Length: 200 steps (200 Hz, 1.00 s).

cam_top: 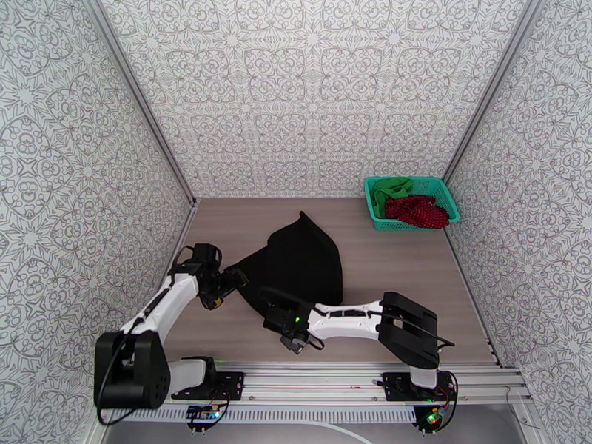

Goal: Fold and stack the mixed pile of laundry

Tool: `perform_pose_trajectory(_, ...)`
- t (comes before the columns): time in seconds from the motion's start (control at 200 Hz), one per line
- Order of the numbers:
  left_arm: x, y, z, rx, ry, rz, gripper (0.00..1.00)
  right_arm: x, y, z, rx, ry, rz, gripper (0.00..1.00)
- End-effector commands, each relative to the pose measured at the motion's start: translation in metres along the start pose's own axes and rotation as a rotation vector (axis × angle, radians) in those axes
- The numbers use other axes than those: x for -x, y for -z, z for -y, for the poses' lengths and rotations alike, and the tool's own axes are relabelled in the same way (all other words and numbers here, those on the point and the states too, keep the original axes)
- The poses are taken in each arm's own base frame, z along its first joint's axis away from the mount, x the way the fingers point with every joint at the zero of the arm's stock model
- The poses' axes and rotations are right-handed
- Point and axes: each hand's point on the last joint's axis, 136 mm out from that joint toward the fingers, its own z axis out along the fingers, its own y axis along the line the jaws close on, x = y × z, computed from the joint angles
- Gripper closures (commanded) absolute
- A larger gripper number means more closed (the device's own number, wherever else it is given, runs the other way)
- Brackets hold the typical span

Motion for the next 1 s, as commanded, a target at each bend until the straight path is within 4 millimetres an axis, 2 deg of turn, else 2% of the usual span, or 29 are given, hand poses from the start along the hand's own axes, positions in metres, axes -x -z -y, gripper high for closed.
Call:
perform_pose_trajectory(0.0, 0.031, -0.007, 0.018, -0.040, -0.013, 0.047, 0.12, -0.030, -0.030, 0.011, -0.035, 0.009, -0.109, 1.00)
perform_pose_trajectory(0.22, 0.067, -0.035, 0.024, 0.011, 0.002, 0.057, 0.19, -0.036, -0.023, 0.013, -0.019, -0.002, -0.099, 1.00)
perform_pose_trajectory(0.38, 0.083, -0.049, 0.025, 0.052, -0.005, 0.054, 0.23, -0.038, -0.022, 0.011, -0.002, -0.012, -0.097, 1.00)
perform_pose_trajectory(0.76, 0.088, -0.059, -0.006, 0.232, -0.023, 0.046, 0.27, -0.037, -0.021, 0.009, 0.012, -0.018, -0.093, 1.00)
perform_pose_trajectory(0.995, 0.093, -0.069, -0.013, 0.276, -0.027, 0.043, 0.42, -0.038, -0.020, 0.009, 0.013, -0.023, -0.093, 1.00)
